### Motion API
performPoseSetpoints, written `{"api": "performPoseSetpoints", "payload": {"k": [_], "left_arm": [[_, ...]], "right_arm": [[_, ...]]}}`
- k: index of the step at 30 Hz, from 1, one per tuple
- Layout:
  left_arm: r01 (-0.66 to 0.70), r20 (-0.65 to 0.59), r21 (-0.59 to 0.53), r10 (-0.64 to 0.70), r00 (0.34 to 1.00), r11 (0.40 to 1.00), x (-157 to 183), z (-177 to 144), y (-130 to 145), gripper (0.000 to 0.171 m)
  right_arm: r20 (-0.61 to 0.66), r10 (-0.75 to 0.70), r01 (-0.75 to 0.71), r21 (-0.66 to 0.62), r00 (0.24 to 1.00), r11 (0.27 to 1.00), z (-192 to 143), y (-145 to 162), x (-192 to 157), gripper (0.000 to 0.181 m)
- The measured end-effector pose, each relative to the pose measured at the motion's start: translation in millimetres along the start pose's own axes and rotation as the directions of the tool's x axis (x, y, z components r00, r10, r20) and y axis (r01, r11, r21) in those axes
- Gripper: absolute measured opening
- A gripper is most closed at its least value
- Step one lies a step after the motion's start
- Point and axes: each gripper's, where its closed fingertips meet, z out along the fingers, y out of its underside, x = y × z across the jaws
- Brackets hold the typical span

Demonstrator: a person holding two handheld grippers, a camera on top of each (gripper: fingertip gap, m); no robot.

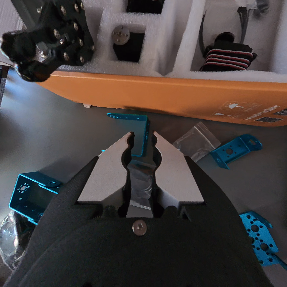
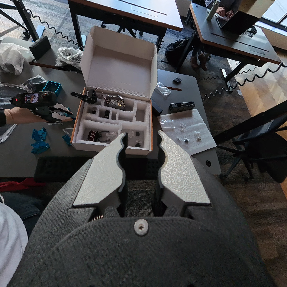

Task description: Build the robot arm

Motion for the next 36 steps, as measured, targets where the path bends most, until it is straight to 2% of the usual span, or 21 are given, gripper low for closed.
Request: {"api": "performPoseSetpoints", "payload": {"k": [5,7,8,9,10,12,14,16,18,20,23,31,36], "left_arm": [[0.043,-0.002,0.020,-0.043,0.999,0.999,-5,0,0,0.019],[0.121,0.041,0.064,-0.124,0.991,0.991,-23,-17,-2,0.028],[0.196,0.083,0.100,-0.205,0.975,0.975,-42,-31,1,0.030],[0.292,0.137,0.148,-0.312,0.940,0.945,-67,-48,8,0.029],[0.402,0.196,0.194,-0.437,0.878,0.895,-97,-66,23,0.026],[0.617,0.249,0.212,-0.652,0.716,0.758,-147,-85,66,0.018],[0.747,0.230,0.128,-0.752,0.618,0.653,-173,-79,99,0.015],[0.782,0.273,0.038,-0.759,0.591,0.622,-188,-67,121,0.014],[0.823,0.269,-0.064,-0.784,0.559,0.564,-186,-51,132,0.025],[0.862,0.233,-0.089,-0.831,0.504,0.498,-182,-44,128,0.025],[0.874,0.260,-0.093,-0.836,0.483,0.477,-183,-46,127,0.025],[0.927,0.214,-0.110,-0.902,0.375,0.359,-175,-38,119,0.023],[0.915,0.267,-0.202,-0.880,0.394,0.348,-164,-28,128,0.018]], "right_arm": [[0.010,-0.090,0.091,-0.054,0.996,0.994,2,-1,-18,0.037],[0.019,-0.105,0.106,-0.064,0.994,0.992,0,-1,-23,0.037],[0.022,-0.107,0.108,-0.065,0.994,0.992,-2,-1,-24,0.037],[0.019,-0.111,0.112,-0.068,0.994,0.991,-5,-1,-25,0.037],[0.008,-0.115,0.115,-0.073,0.993,0.991,-9,1,-24,0.037],[-0.009,-0.107,0.106,-0.084,0.994,0.991,-14,9,-20,0.037],[-0.008,-0.074,0.073,-0.098,0.997,0.992,-14,20,-16,0.037],[-0.003,-0.039,0.038,-0.111,0.999,0.993,-11,29,-12,0.036],[0.007,-0.019,0.020,-0.104,1.000,0.994,-7,29,-12,0.037],[0.018,-0.011,0.013,-0.087,1.000,0.996,-7,26,-13,0.037],[0.015,-0.018,0.019,-0.104,1.000,0.994,-10,31,-11,0.037],[0.003,0.050,-0.049,-0.146,0.999,0.988,-15,61,1,0.037],[0.012,0.025,-0.022,-0.169,1.000,0.985,-15,68,2,0.037]]}}
